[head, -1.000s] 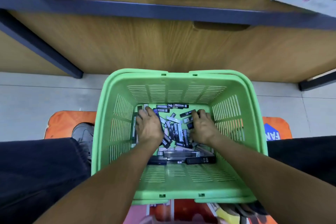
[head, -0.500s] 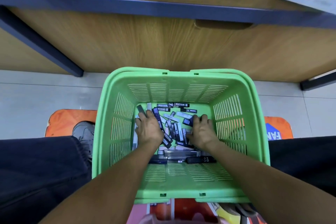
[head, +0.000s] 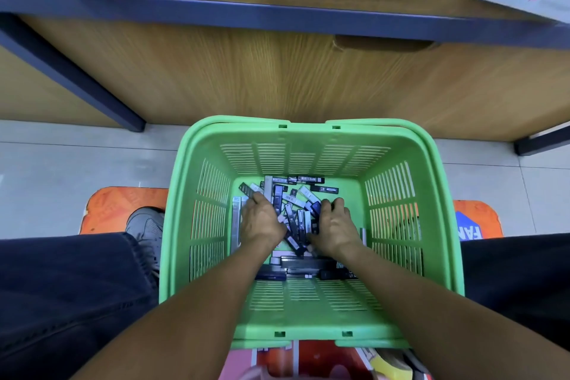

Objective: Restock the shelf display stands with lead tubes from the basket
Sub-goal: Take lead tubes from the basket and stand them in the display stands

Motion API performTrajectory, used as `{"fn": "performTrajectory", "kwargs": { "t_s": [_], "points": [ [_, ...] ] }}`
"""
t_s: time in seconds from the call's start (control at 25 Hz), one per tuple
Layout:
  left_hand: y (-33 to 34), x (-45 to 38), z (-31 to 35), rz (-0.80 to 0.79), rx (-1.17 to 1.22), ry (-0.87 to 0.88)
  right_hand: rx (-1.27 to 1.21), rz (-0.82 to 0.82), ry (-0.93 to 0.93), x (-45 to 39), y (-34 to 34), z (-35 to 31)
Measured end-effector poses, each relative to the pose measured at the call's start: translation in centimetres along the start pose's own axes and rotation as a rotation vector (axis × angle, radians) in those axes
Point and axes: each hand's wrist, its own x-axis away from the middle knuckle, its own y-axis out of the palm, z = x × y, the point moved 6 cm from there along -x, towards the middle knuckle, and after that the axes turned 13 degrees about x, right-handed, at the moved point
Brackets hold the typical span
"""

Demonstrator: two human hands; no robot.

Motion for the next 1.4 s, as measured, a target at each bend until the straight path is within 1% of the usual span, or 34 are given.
{"fn": "performTrajectory", "kwargs": {
  "t_s": [0.12, 0.24, 0.32, 0.4, 0.48, 0.52, 0.6, 0.72, 0.8, 0.88, 0.96, 1.12, 1.2, 1.28, 1.4],
  "points": [
    [0.8, -0.1, 0.1, -0.032, 0.122, -0.019, -0.098, 0.002, 0.05, -0.3, -0.1, 0.7],
    [0.4, -0.5, -0.9, 0.051, 0.246, -0.089, -0.105, 0.033, 0.11, -0.3, -0.3, 1.7],
    [0.0, -0.6, -1.0, 0.08, 0.353, -0.166, -0.097, 0.022, 0.11, -0.3, -0.1, 1.3],
    [0.2, -1.6, -1.2, 0.096, 0.386, -0.269, -0.121, 0.011, 0.099, -0.3, 0.1, 0.8],
    [0.3, -2.2, -1.1, 0.106, 0.392, -0.329, -0.142, 0.009, 0.097, -0.4, 0.1, 0.7],
    [0.2, -2.2, -0.9, 0.086, 0.395, -0.342, -0.152, 0.007, 0.098, -0.5, 0.2, 0.8],
    [0.1, -2.0, -0.8, 0.043, 0.342, -0.31, -0.17, 0.008, 0.109, -0.6, 0.2, 1.1],
    [-0.1, -1.0, -0.7, 0.044, 0.134, -0.182, -0.172, 0.016, 0.137, -0.8, 0.1, 1.5],
    [0.6, -0.3, -0.3, 0.002, 0.077, -0.143, -0.145, -0.005, 0.154, -0.7, 0.1, 1.3],
    [1.8, 0.2, 0.3, -0.07, 0.091, -0.166, -0.145, -0.047, 0.186, -0.9, 0.4, 1.2],
    [2.7, 0.6, 0.7, -0.088, 0.113, -0.197, -0.162, -0.071, 0.212, -1.1, 0.4, 1.1],
    [3.8, 0.7, 0.4, -0.047, 0.074, -0.201, -0.194, -0.085, 0.26, -1.8, 0.5, 1.8],
    [3.8, 0.5, 0.3, -0.035, 0.054, -0.213, -0.26, -0.079, 0.279, -2.3, 0.6, 2.5],
    [3.9, 0.1, 0.1, -0.041, 0.098, -0.242, -0.357, -0.08, 0.298, -2.4, 0.5, 3.0],
    [3.7, 0.1, 0.4, -0.029, 0.095, -0.252, -0.43, -0.1, 0.315, -2.4, 0.3, 3.2]
  ]
}}
